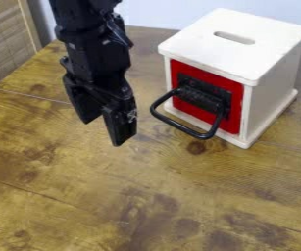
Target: Close the drawer
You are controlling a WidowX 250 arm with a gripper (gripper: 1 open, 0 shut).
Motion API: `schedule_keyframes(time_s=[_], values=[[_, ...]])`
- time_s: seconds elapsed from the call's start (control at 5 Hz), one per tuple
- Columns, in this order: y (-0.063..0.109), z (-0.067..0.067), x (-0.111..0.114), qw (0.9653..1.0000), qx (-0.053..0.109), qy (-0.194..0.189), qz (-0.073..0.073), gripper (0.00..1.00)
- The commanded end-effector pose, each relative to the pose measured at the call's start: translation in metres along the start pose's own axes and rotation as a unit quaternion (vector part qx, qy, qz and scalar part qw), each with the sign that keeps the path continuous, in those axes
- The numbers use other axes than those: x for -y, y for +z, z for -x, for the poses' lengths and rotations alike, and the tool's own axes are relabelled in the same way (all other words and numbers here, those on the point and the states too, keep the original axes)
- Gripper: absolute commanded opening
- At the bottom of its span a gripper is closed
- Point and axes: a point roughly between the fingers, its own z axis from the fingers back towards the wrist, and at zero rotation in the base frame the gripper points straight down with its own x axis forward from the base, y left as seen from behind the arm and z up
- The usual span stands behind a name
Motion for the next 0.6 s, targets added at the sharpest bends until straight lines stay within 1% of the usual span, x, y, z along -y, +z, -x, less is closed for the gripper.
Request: schedule_keyframes(time_s=[0.0,0.4], values=[[0.031,-0.0037,0.0013,0.9989,0.044,-0.007,-0.014,1.0],[0.0351,-0.0052,0.002,0.9985,0.052,-0.007,-0.015,1.0]])
